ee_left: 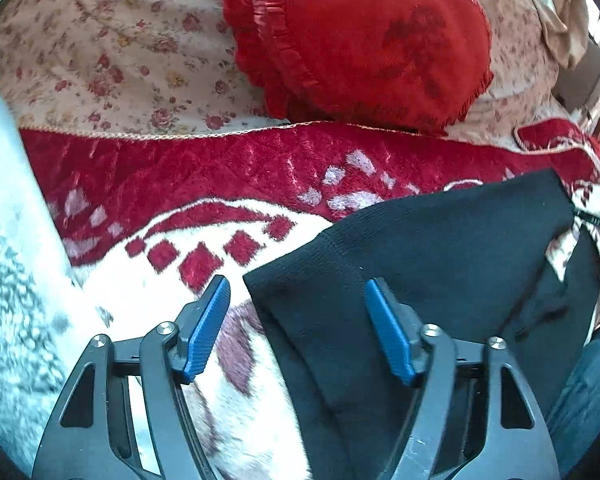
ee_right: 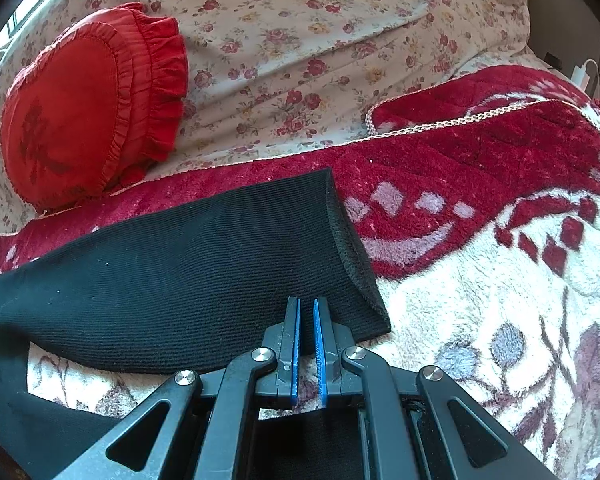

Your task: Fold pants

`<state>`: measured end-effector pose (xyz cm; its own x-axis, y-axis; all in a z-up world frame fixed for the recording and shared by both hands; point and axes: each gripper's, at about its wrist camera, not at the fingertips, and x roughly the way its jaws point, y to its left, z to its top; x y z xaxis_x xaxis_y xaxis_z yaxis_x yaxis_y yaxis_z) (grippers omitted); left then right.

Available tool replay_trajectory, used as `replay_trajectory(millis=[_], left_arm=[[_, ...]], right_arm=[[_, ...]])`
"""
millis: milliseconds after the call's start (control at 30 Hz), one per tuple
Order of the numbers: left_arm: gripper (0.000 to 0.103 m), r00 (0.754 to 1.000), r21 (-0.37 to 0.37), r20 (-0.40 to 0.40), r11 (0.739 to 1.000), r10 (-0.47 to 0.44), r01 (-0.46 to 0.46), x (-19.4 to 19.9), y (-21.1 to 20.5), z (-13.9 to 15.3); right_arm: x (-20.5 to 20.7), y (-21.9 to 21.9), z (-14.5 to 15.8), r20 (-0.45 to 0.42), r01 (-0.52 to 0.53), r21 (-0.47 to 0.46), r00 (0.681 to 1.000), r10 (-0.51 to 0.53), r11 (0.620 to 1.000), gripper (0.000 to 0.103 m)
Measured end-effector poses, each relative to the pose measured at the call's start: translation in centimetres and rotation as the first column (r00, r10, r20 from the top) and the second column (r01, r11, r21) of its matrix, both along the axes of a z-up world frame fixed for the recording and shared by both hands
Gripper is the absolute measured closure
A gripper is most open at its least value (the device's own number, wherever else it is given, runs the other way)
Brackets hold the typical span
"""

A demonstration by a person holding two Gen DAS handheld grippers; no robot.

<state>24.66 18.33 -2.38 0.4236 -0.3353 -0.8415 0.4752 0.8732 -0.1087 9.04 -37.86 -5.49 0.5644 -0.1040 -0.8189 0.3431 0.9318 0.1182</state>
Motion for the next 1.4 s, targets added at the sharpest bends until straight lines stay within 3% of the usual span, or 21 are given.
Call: replay_trajectory(millis=[33, 100, 233, 300, 467, 533, 633, 733, 1000, 1067, 1133, 1167, 1233, 1300, 1400], left_arm=[[0.045, 1.000, -0.001, -0.002, 1.000, -0.022, 0.022, 0.1, -0.1, -0.2], [0.045, 0.999, -0.001, -0.010, 0.999, -0.036, 0.036, 0.7, 0.2, -0.6], [0.045, 0.999, -0.078, -0.039, 0.997, -0.018, 0.015, 2.0, 1.6, -0.9], [0.045, 0.995, -0.120, -0.081, 0.991, -0.061, 0.051, 2.4, 1.5, -1.2], [0.047, 0.989, -0.121, -0.076, 0.985, -0.129, 0.120, 2.8, 0.4, -1.4], [0.057, 0.990, -0.116, -0.063, 0.986, -0.125, 0.117, 2.9, 0.4, -1.2], [0.083, 0.989, -0.102, -0.068, 0.987, -0.129, 0.122, 2.6, 0.7, -1.1], [0.094, 0.989, -0.038, -0.039, 0.989, -0.143, 0.141, 1.4, 0.4, -0.5], [0.097, 0.986, 0.082, 0.075, 0.986, -0.148, 0.142, -1.4, -1.4, 3.9], [0.097, 0.983, 0.112, 0.116, 0.985, -0.145, 0.132, -2.4, -2.0, 5.1], [0.097, 0.980, 0.155, 0.158, 0.983, -0.124, 0.099, -3.6, -2.7, 6.1], [0.097, 0.979, 0.165, 0.170, 0.983, -0.111, 0.083, -3.9, -2.9, 6.3], [0.097, 0.979, 0.170, 0.190, 0.985, -0.066, 0.034, -4.4, -3.2, 6.7], [0.098, 0.978, 0.145, 0.208, 0.989, -0.013, -0.017, -4.5, -3.3, 7.3], [0.098, 0.976, 0.104, 0.213, 0.992, 0.049, -0.073, -4.6, -3.2, 8.1]], right_arm=[[0.0, 0.0, 0.0, 0.000, 0.000, -0.002, 1.000, 0.000, 1.000, 0.098], [0.0, 0.0, 0.0, 0.001, -0.002, -0.002, 1.000, 0.002, 1.000, 0.098], [0.0, 0.0, 0.0, 0.003, -0.002, -0.003, 1.000, 0.002, 1.000, 0.098], [0.0, 0.0, 0.0, 0.002, -0.001, -0.003, 1.000, 0.001, 1.000, 0.098], [0.0, 0.0, -0.1, 0.003, -0.002, -0.004, 1.000, 0.002, 1.000, 0.098], [0.0, 0.0, 0.0, 0.004, -0.002, -0.003, 1.000, 0.002, 1.000, 0.098], [0.0, 0.0, 0.1, 0.004, 0.001, 0.001, 1.000, -0.001, 1.000, 0.098], [0.0, -0.2, 0.2, 0.010, 0.012, 0.019, 1.000, -0.012, 1.000, 0.098], [-0.3, -1.9, 0.5, 0.040, 0.023, 0.138, 0.999, -0.029, 0.990, 0.097], [-0.8, -2.8, 1.4, 0.099, 0.023, 0.217, 0.994, -0.046, 0.976, 0.097], [-2.1, -4.7, 3.2, 0.234, 0.048, 0.282, 0.965, -0.117, 0.958, 0.092], [-2.8, -5.8, 3.9, 0.288, 0.078, 0.298, 0.943, -0.168, 0.951, 0.084], [-3.5, -7.5, 4.3, 0.334, 0.129, 0.342, 0.909, -0.249, 0.931, 0.074], [-3.0, -8.8, 3.7, 0.329, 0.131, 0.405, 0.902, -0.279, 0.905, 0.073], [-0.2, -10.0, 1.5, 0.242, 0.102, 0.517, 0.935, -0.259, 0.850, 0.073]])
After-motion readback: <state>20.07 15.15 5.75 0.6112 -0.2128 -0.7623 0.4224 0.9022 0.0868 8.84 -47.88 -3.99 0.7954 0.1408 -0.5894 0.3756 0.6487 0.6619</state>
